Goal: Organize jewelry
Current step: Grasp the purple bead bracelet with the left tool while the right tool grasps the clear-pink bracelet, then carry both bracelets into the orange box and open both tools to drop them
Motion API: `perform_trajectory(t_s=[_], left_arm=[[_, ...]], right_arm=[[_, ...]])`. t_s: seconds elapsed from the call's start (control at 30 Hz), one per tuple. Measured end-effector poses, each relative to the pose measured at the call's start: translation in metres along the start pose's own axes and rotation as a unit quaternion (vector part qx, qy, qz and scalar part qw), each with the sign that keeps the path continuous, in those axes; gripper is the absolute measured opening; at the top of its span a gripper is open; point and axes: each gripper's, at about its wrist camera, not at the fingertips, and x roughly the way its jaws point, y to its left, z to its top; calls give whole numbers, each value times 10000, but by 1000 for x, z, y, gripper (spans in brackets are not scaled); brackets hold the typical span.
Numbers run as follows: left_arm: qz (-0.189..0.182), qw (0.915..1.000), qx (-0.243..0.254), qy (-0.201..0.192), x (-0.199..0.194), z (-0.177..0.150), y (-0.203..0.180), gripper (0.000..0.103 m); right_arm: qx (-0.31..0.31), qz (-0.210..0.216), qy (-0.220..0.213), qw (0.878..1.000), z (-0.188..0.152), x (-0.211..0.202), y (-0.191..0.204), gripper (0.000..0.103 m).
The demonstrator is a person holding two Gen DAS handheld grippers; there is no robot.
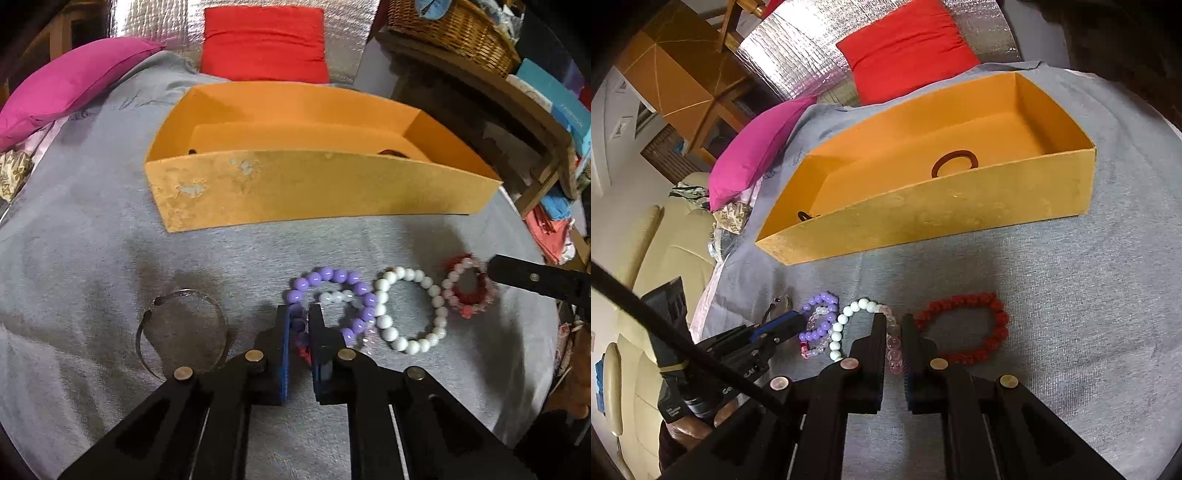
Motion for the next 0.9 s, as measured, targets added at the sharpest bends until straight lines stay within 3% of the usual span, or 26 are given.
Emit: perform_trajectory(t_s=[0.43, 0.9], left_arm=[[30, 9999, 57, -153, -2, 2, -7, 9], [-226, 9953, -250, -911, -58, 8, 25, 9]], right_arm=[[199, 68, 41, 9998, -7, 8, 1, 9], [137, 276, -240, 9992, -5, -2, 13, 9]])
